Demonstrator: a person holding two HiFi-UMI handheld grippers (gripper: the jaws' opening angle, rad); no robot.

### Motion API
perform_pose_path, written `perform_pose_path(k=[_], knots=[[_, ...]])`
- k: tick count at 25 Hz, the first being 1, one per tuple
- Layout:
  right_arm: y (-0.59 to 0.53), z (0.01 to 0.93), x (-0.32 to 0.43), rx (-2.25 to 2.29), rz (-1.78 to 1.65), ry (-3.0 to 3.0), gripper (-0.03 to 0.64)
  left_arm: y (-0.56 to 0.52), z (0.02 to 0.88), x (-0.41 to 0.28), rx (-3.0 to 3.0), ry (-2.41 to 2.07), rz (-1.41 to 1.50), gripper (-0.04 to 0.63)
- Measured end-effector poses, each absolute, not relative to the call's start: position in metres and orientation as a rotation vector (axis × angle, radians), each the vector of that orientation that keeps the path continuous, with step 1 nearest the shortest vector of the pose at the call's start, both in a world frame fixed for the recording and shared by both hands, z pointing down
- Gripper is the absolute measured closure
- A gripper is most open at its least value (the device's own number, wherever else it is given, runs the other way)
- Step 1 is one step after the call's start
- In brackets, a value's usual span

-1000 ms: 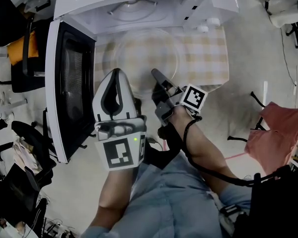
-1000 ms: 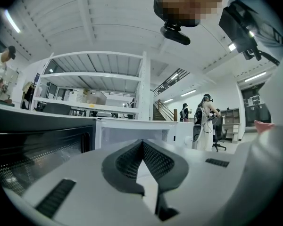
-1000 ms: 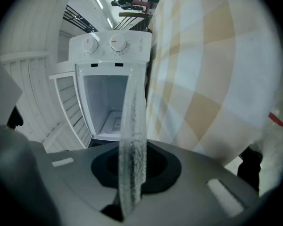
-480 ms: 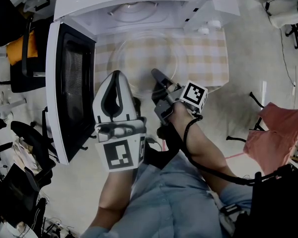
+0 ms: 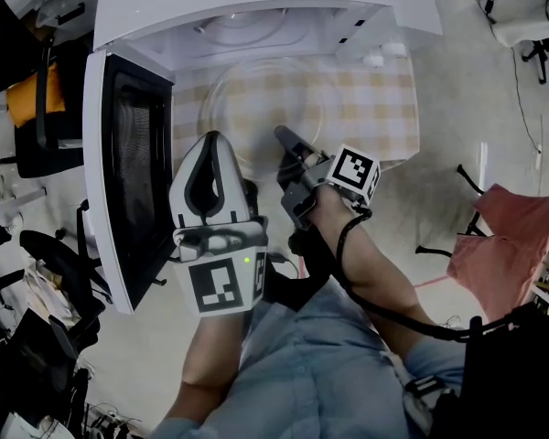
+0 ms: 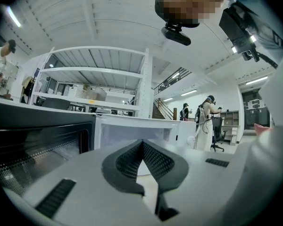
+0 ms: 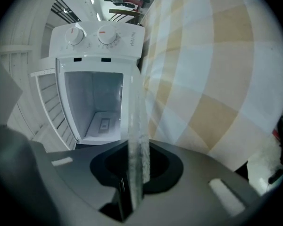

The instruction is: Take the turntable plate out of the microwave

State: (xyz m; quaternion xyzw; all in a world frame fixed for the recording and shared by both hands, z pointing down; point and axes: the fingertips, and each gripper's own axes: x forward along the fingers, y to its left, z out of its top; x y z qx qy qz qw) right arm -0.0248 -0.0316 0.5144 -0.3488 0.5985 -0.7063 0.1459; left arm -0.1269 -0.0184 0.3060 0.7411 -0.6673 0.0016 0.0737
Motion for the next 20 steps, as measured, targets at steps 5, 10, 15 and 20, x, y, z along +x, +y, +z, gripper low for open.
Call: perform_pose_path(k=[5, 10, 15, 20], knots=[[-0.028, 0.507, -0.030, -0.982, -2.095, 1.783, 0.482, -0.021, 0.305, -0.126, 2.236, -1.969, 0.011, 0.588], [-0.018, 0.503, -0.035, -0.938, -2.183, 1.845, 0.463, -0.026, 0.305, -0.126, 2.248, -1.941, 0.002, 0.588], [-0.010, 0.508, -0.029, -0.942, -2.239, 1.861, 0.382, -0.027, 0.306, -0.125, 2.256, -1.917, 0.004, 0.588], [-0.003, 0.509, -0.034, -0.904, -2.286, 1.904, 0.383, -0.028, 0.307, -0.127, 2.257, -1.908, 0.000, 0.588]])
